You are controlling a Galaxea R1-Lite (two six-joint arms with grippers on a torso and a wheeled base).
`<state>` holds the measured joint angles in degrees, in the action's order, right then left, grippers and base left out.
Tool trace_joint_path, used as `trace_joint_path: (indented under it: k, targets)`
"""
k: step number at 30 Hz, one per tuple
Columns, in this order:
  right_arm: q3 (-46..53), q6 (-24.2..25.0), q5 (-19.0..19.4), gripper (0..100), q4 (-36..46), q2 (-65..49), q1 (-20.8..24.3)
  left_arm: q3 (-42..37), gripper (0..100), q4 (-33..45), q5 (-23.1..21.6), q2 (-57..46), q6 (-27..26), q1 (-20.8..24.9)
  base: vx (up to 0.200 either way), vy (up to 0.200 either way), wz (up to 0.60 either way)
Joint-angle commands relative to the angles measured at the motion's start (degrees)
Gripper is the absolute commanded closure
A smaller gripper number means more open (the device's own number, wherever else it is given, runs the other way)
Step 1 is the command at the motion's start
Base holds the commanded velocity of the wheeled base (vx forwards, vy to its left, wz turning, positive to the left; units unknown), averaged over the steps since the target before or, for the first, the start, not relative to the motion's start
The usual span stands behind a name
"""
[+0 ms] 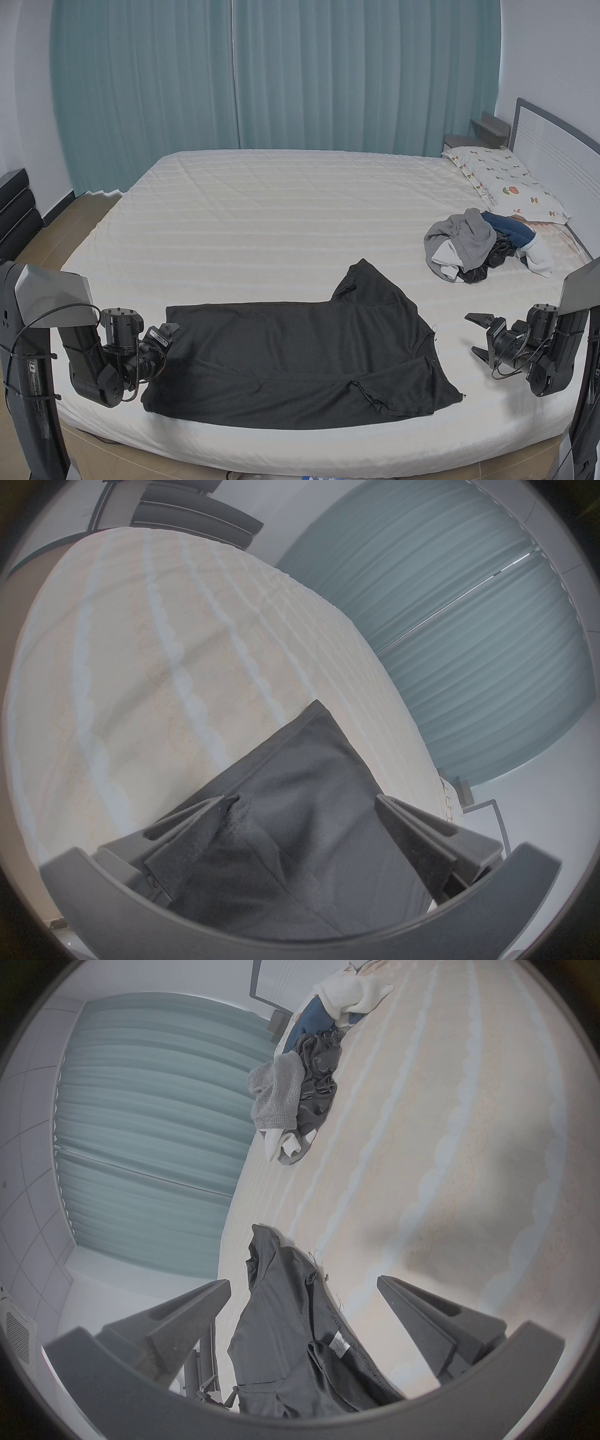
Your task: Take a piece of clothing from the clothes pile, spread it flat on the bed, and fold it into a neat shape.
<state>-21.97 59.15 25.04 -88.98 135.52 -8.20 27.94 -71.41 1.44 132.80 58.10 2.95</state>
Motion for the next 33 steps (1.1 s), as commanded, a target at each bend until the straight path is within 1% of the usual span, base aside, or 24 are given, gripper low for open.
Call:
trace_joint_path:
  k: [1,4,8,9,22,31,33]
  targets:
    - [0.0,0.0,0.0,0,-0.7,0.1,0.1,0.4,0,0.0,0.1,0.0,0.0,-0.1,0.000,0.000,0.00]
    - [0.0,0.0,0.0,0,-0.6,0.1,0.1,0.4,0,0.0,0.1,-0.9,0.4,-0.8,0.000,0.000,0.00]
    - [0.1,0.0,-0.1,0,-0.7,0.2,0.1,0.1,0,0.0,0.0,-2.6,2.8,-1.4,0.000,0.000,0.00]
    - [0.1,0.0,-0.1,0,-0.7,0.2,0.1,-0.4,0,0.0,-0.7,-3.2,3.1,-1.5,0.000,0.000,0.00]
    - [0.1,0.0,-0.1,0,-0.6,0.2,0.1,-0.3,0,0.0,-0.8,-3.3,3.2,-1.5,0.000,0.000,0.00]
    - [0.1,0.0,-0.1,0,-0.7,0.2,0.2,0.3,0,0.0,-0.8,-2.6,3.3,-1.5,0.000,0.200,0.00]
    - [0.1,0.0,-0.1,0,-0.7,0.2,0.2,0.3,0,0.0,-0.7,-2.6,3.2,-1.5,0.000,0.000,0.00]
